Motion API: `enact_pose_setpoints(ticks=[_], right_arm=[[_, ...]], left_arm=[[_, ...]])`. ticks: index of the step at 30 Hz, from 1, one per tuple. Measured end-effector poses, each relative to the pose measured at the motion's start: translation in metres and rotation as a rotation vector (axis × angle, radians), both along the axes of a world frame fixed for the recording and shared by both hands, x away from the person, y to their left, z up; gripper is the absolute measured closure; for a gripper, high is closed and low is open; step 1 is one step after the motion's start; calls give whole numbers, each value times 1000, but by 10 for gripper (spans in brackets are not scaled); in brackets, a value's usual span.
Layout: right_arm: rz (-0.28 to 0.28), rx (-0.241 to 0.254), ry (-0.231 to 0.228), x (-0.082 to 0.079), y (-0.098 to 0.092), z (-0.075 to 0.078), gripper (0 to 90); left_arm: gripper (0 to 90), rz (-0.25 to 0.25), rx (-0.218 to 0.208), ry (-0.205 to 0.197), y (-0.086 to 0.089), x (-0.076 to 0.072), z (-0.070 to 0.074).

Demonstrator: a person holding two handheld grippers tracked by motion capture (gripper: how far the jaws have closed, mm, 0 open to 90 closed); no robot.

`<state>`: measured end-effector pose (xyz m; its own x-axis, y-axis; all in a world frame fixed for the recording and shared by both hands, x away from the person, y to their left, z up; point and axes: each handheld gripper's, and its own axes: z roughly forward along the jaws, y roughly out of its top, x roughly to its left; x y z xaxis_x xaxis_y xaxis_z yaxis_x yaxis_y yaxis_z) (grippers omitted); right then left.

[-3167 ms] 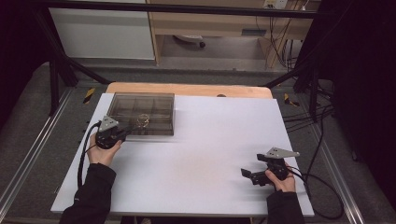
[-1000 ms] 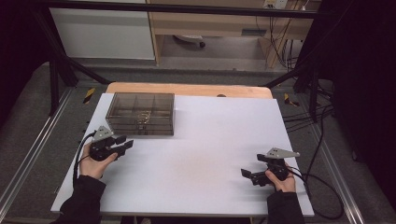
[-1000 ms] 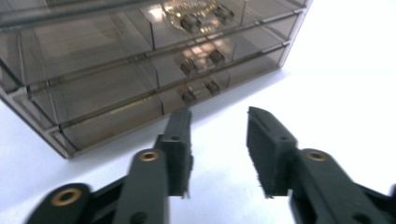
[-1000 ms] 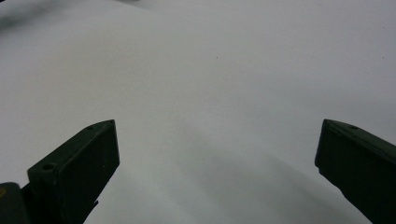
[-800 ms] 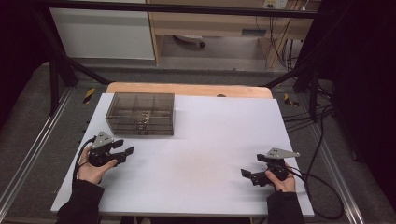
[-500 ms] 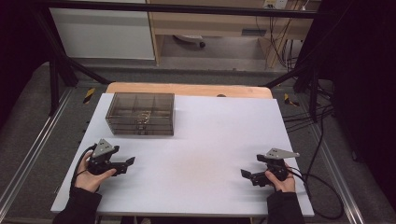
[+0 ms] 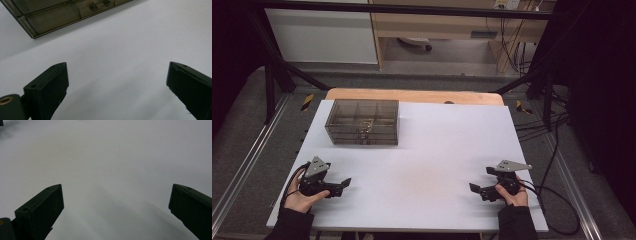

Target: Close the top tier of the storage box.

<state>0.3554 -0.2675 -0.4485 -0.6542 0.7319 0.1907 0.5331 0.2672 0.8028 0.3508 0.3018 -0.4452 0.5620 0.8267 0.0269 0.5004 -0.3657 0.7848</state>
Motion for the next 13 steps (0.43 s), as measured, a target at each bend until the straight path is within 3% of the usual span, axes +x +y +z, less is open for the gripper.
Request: enact_pose_setpoints(ticks=[13], right_arm=[[5, -3, -2, 0, 1, -1, 7]], left_arm=[[38, -21, 2, -2, 1, -2, -2]])
